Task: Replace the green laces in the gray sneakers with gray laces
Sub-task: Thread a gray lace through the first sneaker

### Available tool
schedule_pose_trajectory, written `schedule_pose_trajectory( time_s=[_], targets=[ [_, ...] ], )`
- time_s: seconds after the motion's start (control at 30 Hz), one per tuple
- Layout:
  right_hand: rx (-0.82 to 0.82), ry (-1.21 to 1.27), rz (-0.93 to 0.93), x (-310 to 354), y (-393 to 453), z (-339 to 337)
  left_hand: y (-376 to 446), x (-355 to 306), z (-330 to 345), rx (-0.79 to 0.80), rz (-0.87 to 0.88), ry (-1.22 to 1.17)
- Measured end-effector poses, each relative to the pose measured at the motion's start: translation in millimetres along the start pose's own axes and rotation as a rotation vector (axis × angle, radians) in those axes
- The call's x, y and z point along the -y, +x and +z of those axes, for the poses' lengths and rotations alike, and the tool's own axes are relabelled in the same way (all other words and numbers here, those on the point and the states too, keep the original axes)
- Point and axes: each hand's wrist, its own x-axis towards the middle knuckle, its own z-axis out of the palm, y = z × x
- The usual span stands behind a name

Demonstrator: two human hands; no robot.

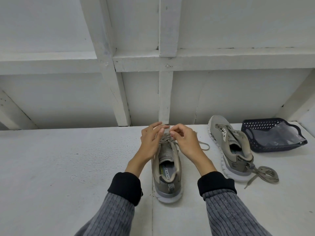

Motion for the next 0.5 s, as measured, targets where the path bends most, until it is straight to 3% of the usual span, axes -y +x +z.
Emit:
schedule_pose_trajectory(
  time_s=[0.1,0.2,0.43,0.5],
  targets=[
    [-0.084,-0.028,-0.021,-3.3,-0.3,-0.4,-1.6,-5.3,-2.8,0.14,-0.098,0.102],
    [-0.198,-0.008,0.038,-10.8,-0.3,-2.1,-5.0,-14.5,-11.9,0.156,-0.184,-0.149],
    [-0.406,-0.032,0.329,-47.3,-11.6,-12.7,8.3,-5.5,-54.7,-0.316,-0.292,-1.04],
    [-0.378,-0.078,0.409,-55.8,-14.5,-12.2,7.9,-2.8,-63.8,-0.33,-0.267,-0.995]
  ],
)
